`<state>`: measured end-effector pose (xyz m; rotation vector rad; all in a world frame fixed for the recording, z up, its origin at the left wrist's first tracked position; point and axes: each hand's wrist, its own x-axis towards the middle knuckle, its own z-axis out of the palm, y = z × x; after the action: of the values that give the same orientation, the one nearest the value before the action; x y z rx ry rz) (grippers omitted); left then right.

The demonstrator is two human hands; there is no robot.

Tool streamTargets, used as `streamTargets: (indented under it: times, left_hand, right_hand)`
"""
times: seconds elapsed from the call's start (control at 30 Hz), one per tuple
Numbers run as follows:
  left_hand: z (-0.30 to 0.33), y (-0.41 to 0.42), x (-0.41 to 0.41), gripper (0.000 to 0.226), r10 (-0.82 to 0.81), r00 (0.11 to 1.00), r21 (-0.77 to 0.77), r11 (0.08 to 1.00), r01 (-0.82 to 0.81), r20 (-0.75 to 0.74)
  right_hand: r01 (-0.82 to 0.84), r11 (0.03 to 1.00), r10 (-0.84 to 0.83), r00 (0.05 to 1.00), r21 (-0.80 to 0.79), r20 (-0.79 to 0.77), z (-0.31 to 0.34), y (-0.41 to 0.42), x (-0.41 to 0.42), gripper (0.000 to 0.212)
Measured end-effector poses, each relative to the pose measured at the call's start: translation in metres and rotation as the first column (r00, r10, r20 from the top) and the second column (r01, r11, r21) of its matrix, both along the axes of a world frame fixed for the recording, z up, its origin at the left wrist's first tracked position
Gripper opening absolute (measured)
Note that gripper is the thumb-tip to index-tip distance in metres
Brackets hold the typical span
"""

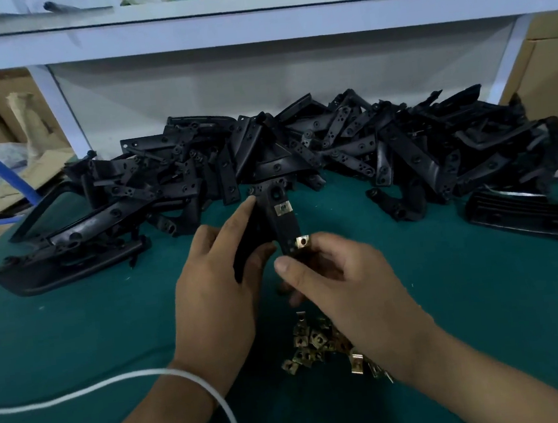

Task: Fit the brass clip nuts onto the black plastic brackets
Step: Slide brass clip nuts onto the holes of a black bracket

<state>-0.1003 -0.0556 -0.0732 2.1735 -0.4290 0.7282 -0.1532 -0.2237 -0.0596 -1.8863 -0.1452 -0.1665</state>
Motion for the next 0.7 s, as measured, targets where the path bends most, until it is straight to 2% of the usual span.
streamTargets:
  times: [0.13, 0.3, 0.43, 0.7]
  left_hand:
    - [0.003, -0.008, -0.005, 0.059, -0.008, 1.000, -0.046, 0.999, 0.007, -0.010]
    - [0.004, -0.012, -0.007, 0.061, -0.061, 0.998, -0.051, 0.997, 0.060, -0.013]
    - [0.006, -0.013, -0.008, 0.061, -0.075, 0.997, -0.045, 0.996, 0.074, -0.023]
    - [0.005, -0.013, -0.008, 0.061, -0.076, 0.997, -0.037, 0.996, 0.076, -0.006]
  right_hand:
    - [0.182, 0.983, -0.179, 0.971, -0.008, 0.161, -0.001, 0.007, -0.001, 0.039]
    - [0.237, 0.971, -0.217, 0.936, -0.039, 0.277, 0.000, 0.006, 0.000, 0.044]
    - [0.314, 0.930, -0.239, 0.912, -0.190, 0.333, 0.000, 0.008, 0.002, 0.046]
    - [0.442, 0.753, -0.252, 0.878, -0.488, 0.406, 0.011, 0.009, -0.002, 0.048]
